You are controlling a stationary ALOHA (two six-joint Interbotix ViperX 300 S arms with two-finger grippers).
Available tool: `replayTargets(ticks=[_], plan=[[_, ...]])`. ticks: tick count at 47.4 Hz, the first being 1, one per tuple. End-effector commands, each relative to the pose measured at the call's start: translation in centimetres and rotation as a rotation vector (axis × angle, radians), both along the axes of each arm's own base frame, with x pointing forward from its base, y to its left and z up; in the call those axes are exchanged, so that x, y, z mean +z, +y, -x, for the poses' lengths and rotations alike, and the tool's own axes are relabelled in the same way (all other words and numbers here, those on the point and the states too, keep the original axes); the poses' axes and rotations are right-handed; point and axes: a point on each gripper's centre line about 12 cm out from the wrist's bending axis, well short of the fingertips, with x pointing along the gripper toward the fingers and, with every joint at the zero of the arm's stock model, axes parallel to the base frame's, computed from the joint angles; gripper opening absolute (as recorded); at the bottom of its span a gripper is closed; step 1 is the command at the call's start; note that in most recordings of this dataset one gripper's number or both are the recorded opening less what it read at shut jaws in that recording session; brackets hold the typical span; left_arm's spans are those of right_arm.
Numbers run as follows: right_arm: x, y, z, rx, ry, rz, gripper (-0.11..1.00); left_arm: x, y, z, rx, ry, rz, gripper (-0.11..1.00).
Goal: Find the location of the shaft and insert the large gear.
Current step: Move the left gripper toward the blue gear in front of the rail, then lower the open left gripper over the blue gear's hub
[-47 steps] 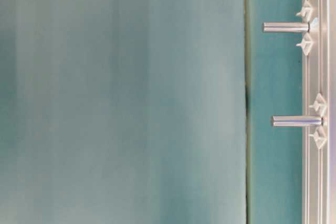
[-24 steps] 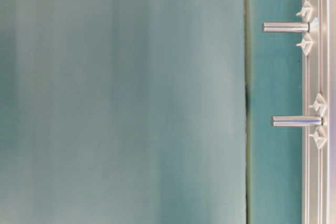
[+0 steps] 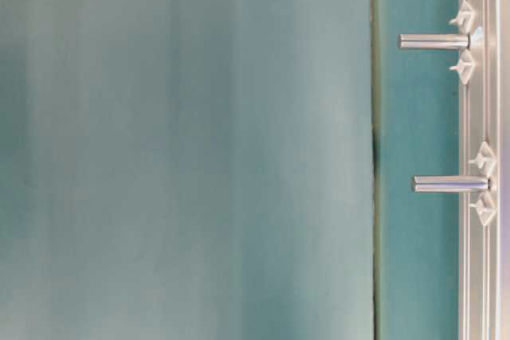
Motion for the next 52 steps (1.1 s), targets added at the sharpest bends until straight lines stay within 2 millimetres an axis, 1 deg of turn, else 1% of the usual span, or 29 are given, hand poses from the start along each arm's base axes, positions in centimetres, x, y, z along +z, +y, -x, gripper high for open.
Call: replayTargets(ticks=[1,9,20,28,39,45,52], plan=[[0.5,0.0,-0.2,-0.002,-0.005,-0.01,-0.02,1.1,-0.3,-0.8,-0.011,-0.022,-0.001,-0.02],[0.2,0.0,-0.1,-0.002,0.022,-0.014,-0.02,0.8,-0.6,-2.0,-0.023,0.014,-0.002,-0.02],[-0.4,0.0,-0.1,-0.003,0.07,-0.041,-0.02,-0.2,-1.0,-3.3,-0.033,0.136,-0.008,-0.02],[-0.7,0.0,0.0,-0.005,0.092,-0.058,-0.02,-0.4,-1.1,-4.1,-0.035,0.168,-0.011,-0.02],[-0.8,0.0,0.0,-0.007,0.093,-0.058,-0.02,-0.6,-1.3,-5.4,-0.041,0.201,-0.013,-0.02],[-0.8,0.0,0.0,-0.005,0.093,-0.06,-0.02,-1.2,-1.7,-6.5,-0.051,0.25,-0.015,-0.02],[-0.8,0.0,0.0,-0.005,0.093,-0.06,-0.02,-1.7,-1.9,-8.4,-0.053,0.311,-0.018,-0.02]])
